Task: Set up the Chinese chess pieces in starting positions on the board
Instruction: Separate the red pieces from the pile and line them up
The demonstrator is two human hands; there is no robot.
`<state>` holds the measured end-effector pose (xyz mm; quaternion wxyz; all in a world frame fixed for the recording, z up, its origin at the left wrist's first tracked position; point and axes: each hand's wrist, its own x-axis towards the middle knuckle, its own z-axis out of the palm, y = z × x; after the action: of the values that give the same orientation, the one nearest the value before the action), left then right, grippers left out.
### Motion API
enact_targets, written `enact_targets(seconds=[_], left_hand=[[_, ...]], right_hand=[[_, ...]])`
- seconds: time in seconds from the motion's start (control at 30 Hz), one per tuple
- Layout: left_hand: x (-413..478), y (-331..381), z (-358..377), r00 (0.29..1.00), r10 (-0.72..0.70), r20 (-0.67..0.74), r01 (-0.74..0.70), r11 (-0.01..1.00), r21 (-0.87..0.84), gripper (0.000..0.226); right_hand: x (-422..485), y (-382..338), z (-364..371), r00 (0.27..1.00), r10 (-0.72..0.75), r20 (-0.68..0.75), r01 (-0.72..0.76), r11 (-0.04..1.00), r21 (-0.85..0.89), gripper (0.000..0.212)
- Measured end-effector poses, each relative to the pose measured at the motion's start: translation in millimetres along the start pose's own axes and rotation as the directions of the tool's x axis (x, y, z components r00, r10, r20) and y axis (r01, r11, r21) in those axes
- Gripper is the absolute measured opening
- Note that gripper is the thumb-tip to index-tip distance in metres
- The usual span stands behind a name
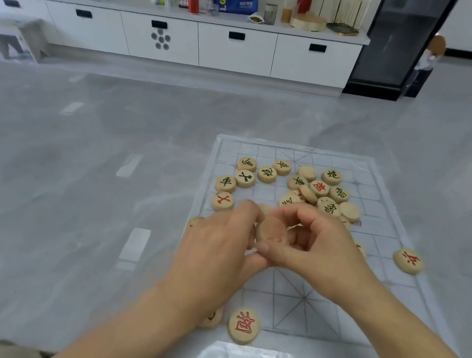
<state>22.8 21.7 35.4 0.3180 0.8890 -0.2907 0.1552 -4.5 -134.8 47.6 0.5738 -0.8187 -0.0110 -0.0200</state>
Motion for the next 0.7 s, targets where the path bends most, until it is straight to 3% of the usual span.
enact_targets(seconds=[0.1, 0.2, 0.27, 0.4, 0.53, 0.7], left_hand=[[-6, 4, 7, 0.984, 0.088, 0.158, -0.108, 0.986, 0.125, 0.055], [-8, -2, 0, 0.959, -0.060, 0.276, 0.012, 0.985, 0.174, 0.053], [-8, -8, -5, 0.953, -0.135, 0.273, 0.103, 0.986, 0.128, 0.045], [-6, -14, -7, 0.954, -0.201, 0.224, 0.191, 0.979, 0.065, 0.032], [-8, -17, -5, 0.949, -0.207, 0.238, 0.187, 0.977, 0.104, 0.031], [-8, -16, -3, 0.952, -0.198, 0.235, 0.177, 0.978, 0.108, 0.023]], right_hand=[[-19, 13, -24, 0.999, -0.034, 0.015, 0.037, 0.965, -0.259, 0.040], [-45, 27, -48, 0.984, 0.034, 0.176, 0.049, 0.893, -0.447, 0.041], [-61, 34, -49, 0.965, 0.103, 0.243, 0.024, 0.881, -0.472, 0.036], [-72, 43, -44, 0.965, 0.107, 0.238, 0.014, 0.890, -0.457, 0.036], [-72, 45, -41, 0.964, 0.113, 0.241, 0.007, 0.895, -0.447, 0.030], [-73, 56, -30, 0.981, 0.054, 0.185, 0.069, 0.799, -0.597, 0.035]])
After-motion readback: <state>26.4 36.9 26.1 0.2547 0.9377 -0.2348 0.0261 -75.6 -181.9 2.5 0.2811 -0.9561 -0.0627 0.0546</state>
